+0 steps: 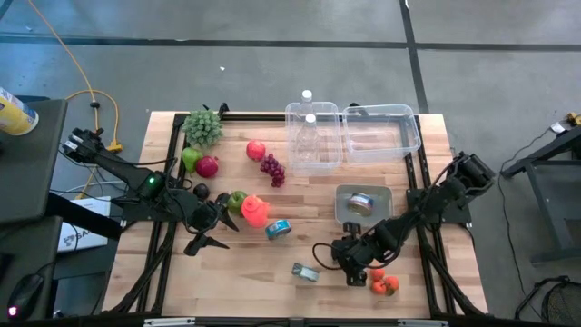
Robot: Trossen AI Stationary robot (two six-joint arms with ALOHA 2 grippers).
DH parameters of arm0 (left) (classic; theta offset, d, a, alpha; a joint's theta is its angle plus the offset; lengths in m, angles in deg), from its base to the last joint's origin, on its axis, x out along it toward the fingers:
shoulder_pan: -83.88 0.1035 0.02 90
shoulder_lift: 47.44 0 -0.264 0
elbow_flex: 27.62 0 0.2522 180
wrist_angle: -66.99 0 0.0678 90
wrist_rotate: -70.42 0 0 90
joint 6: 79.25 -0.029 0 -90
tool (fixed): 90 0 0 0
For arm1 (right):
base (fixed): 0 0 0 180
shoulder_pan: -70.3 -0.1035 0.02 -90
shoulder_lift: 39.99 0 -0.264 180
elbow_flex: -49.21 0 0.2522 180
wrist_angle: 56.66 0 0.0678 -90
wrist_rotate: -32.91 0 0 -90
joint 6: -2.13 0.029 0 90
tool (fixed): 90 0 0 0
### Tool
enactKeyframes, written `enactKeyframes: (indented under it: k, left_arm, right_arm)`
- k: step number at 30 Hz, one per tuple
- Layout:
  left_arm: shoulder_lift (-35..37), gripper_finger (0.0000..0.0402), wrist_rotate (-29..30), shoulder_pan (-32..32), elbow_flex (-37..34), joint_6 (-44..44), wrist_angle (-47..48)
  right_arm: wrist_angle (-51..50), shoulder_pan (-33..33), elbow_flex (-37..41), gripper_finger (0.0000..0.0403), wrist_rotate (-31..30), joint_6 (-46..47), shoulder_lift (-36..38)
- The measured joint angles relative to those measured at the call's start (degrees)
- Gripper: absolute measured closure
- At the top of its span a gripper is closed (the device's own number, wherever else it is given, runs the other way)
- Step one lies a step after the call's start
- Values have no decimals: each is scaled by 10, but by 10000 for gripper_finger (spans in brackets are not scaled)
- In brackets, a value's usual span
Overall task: Pick & Place Food Item
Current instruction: Put the right green tuna can into the gray bin
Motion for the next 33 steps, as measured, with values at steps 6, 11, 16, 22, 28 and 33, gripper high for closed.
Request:
enactKeyframes:
  k: [6,11,16,22,28,33]
  left_arm:
    - [0,156,0,0,0,0,1]
    - [0,156,0,0,0,0,6]
    - [0,156,0,0,0,0,8]
    - [0,156,0,0,0,-1,8]
    - [0,156,0,0,0,-2,8]
    - [0,156,0,0,0,-2,8]
  right_arm:
    - [-2,21,0,240,17,-33,0]
    - [-2,38,0,242,42,-46,0]
    - [-55,43,-17,268,45,-46,1]
    - [-117,42,-62,242,45,-46,1]
    - [-194,42,-126,252,42,-52,1]
    - [-300,48,-178,276,7,-52,1]
